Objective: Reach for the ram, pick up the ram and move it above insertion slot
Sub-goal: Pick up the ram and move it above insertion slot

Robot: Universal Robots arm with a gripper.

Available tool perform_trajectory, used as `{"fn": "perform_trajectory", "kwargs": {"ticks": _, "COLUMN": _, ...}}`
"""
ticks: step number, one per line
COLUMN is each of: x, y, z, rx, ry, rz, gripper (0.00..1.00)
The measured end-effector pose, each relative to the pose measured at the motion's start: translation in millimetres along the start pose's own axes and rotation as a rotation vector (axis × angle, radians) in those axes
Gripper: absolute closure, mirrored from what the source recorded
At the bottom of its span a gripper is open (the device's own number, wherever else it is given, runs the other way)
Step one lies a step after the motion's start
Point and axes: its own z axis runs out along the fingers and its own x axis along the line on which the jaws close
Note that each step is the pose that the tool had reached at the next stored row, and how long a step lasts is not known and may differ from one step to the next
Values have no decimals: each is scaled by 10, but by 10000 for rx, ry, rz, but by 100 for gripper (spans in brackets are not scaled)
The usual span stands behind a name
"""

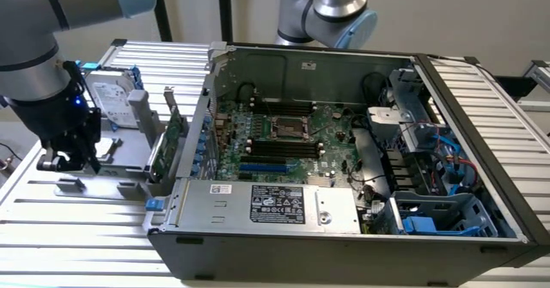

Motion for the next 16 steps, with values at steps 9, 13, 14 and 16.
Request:
{"fn": "perform_trajectory", "kwargs": {"ticks": 9, "x": 2, "y": -52, "z": -405, "rx": 0, "ry": -10, "rz": -113, "gripper": 87}}
{"fn": "perform_trajectory", "kwargs": {"ticks": 13, "x": 2, "y": -96, "z": -589, "rx": 2, "ry": -22, "rz": -163, "gripper": 87}}
{"fn": "perform_trajectory", "kwargs": {"ticks": 14, "x": 2, "y": -108, "z": -632, "rx": 1, "ry": -25, "rz": -175, "gripper": 87}}
{"fn": "perform_trajectory", "kwargs": {"ticks": 16, "x": 2, "y": -138, "z": -727, "rx": 1, "ry": -36, "rz": -202, "gripper": 87}}
